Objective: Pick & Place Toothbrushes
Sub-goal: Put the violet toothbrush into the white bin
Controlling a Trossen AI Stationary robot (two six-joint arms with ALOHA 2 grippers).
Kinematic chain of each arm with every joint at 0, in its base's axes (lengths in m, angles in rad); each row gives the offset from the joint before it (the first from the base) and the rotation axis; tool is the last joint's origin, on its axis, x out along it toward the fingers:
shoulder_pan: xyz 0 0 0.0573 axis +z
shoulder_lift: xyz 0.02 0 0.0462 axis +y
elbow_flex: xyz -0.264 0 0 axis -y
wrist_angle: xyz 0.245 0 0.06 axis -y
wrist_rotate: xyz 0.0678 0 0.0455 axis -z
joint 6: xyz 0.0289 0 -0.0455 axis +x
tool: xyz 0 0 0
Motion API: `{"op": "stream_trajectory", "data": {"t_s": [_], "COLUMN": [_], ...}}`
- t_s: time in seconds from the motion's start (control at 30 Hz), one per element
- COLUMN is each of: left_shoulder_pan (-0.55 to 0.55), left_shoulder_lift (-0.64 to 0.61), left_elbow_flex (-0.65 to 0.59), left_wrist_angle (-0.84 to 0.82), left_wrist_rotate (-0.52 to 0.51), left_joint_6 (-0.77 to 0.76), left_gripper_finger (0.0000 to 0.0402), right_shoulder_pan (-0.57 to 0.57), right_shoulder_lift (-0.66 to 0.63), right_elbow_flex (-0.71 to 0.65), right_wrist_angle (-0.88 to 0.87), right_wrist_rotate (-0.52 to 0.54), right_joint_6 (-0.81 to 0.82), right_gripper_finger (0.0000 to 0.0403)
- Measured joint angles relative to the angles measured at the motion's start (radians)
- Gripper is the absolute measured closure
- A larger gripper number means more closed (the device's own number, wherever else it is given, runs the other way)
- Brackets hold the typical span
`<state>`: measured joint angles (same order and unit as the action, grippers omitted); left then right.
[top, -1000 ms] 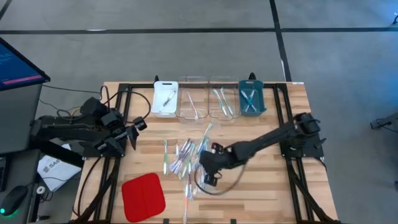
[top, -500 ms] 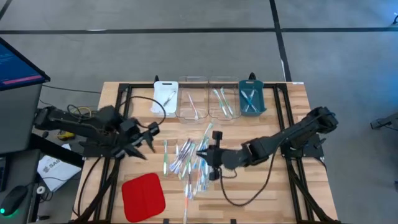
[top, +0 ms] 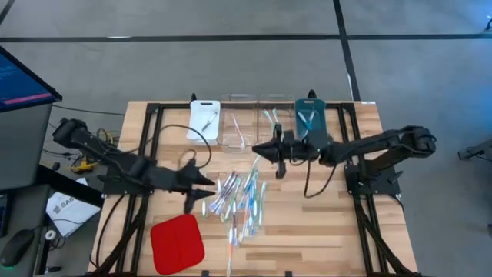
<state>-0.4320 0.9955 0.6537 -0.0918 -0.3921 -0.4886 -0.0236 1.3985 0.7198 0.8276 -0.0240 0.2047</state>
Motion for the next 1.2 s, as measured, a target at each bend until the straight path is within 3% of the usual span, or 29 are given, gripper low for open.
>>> {"op": "stream_trajectory", "data": {"t_s": [0.2, 0.37, 0.57, 0.97, 1.2], "left_shoulder_pan": [0.040, 0.135, 0.192, 0.230, 0.215], "left_shoulder_lift": [0.194, 0.405, 0.586, 0.616, 0.616], "left_elbow_flex": [0.067, 0.253, 0.366, 0.339, 0.244], "left_wrist_angle": [-0.090, -0.398, -0.475, -0.437, -0.316], "left_wrist_rotate": [0.004, 0.140, 0.179, 0.128, 0.051], "left_joint_6": [-0.163, -0.305, -0.331, -0.338, -0.336], "left_gripper_finger": [0.0243, 0.0243, 0.0243, 0.0243, 0.0243], "right_shoulder_pan": [-0.055, -0.037, 0.017, 0.033, 0.032], "right_shoulder_lift": [-0.070, -0.110, -0.122, -0.143, -0.143], "right_elbow_flex": [0.171, 0.271, 0.274, 0.274, 0.274], "right_wrist_angle": [-0.359, -0.615, -0.719, -0.748, -0.748], "right_wrist_rotate": [-0.120, -0.134, -0.136, -0.135, -0.135], "right_joint_6": [0.056, 0.050, 0.050, 0.036, 0.032], "right_gripper_finger": [0.0355, 0.0341, 0.0340, 0.0339, 0.0339]}}
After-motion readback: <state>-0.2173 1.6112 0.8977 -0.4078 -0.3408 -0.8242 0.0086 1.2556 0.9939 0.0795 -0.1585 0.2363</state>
